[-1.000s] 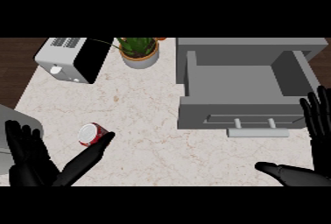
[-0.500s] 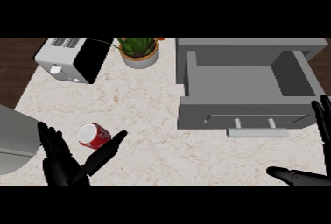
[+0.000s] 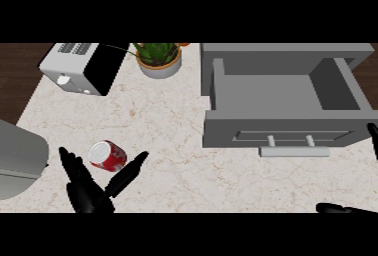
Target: Pick up the can, place it into the drawer and close the drawer
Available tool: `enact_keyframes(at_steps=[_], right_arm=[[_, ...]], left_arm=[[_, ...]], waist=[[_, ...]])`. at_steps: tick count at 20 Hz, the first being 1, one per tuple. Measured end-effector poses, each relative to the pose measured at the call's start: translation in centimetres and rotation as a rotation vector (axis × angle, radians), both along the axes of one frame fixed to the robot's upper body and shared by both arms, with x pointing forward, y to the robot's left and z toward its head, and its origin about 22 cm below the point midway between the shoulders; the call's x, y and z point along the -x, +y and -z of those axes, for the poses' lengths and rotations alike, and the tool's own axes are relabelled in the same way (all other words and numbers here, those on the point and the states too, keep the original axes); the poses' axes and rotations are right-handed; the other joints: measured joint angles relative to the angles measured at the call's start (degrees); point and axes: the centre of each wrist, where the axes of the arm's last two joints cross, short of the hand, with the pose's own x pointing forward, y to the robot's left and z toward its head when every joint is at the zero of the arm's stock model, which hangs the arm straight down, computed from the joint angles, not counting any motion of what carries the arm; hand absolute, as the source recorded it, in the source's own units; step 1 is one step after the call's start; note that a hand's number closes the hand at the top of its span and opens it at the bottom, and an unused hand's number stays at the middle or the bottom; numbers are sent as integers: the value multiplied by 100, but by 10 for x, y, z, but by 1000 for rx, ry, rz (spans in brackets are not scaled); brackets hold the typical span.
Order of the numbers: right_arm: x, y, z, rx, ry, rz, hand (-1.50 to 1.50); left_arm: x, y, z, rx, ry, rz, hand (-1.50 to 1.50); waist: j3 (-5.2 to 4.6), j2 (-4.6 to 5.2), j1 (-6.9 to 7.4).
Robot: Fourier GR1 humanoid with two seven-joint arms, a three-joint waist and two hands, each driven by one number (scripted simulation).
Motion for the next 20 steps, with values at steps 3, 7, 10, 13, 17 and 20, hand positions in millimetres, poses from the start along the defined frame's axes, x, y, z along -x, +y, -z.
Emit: enact_keyframes(at_steps=[3,7,10,13,17,20], right_arm=[[2,0,-8,1,-3,0,-150],[5,-2,-14,5,-4,6,-150],[8,-6,-15,4,-7,10,-150],[10,-9,-17,5,-10,13,-150],[12,-10,-21,15,-10,11,-150],[13,-9,-28,19,-9,10,-150]], left_arm=[[3,8,15,8,2,-25,-150],[5,18,30,21,4,-42,-150],[9,27,49,32,16,-51,-150],[0,34,64,46,17,-56,-150],[-2,38,83,70,13,-71,-150],[-10,41,97,80,18,-83,-150]], waist=[[-1,0,8],[0,-1,12],[1,1,11],[1,2,3],[1,3,-2],[2,6,-9]])
